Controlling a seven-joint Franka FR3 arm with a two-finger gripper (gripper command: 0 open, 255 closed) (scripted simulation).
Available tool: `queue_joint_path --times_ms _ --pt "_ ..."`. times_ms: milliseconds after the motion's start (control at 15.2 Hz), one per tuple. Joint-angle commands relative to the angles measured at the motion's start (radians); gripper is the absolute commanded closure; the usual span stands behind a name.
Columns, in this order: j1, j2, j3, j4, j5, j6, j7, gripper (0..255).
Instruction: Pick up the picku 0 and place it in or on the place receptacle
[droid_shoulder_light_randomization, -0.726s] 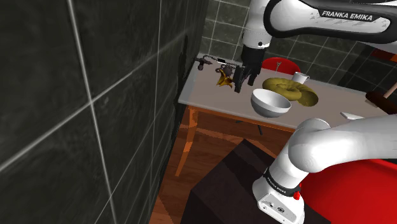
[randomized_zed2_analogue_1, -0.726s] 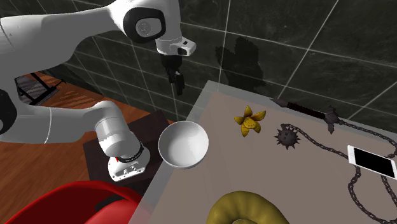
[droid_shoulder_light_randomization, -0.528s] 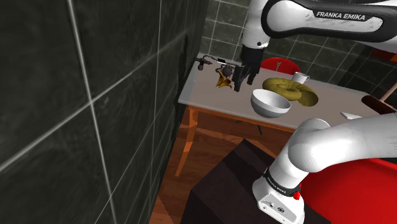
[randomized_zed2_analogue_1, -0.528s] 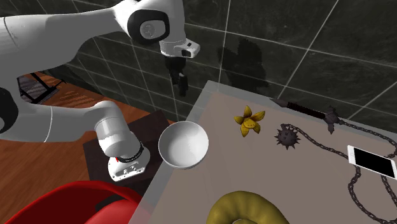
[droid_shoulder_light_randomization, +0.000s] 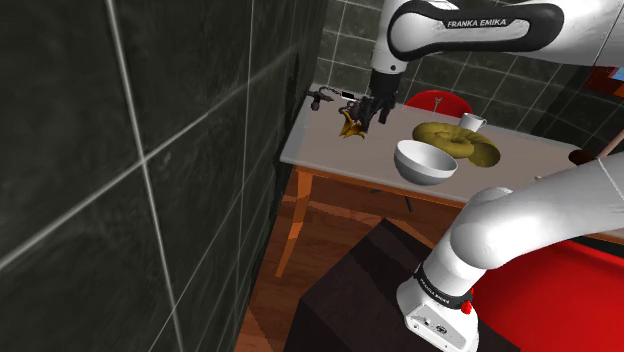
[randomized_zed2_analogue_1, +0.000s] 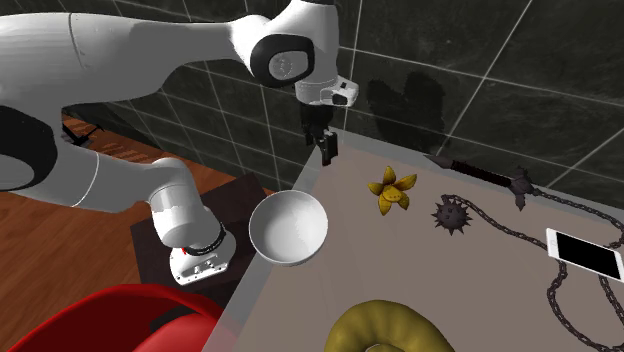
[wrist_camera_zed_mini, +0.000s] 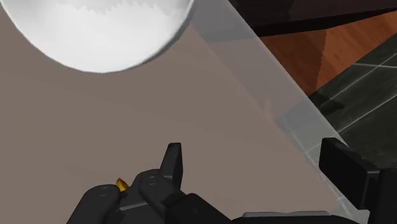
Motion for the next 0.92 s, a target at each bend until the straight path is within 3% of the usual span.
queue_joint_path --times_ms 0,726,858 --pt "-0.012 0.056 -0.030 0.036 -0.015 0.033 -0.035 0" --pt "-0.056 0.407 -0.172 0.311 -0.008 0.169 -0.227 0" --pt "-0.057 0.410 -0.174 0.301 -0.008 0.182 -0.228 0"
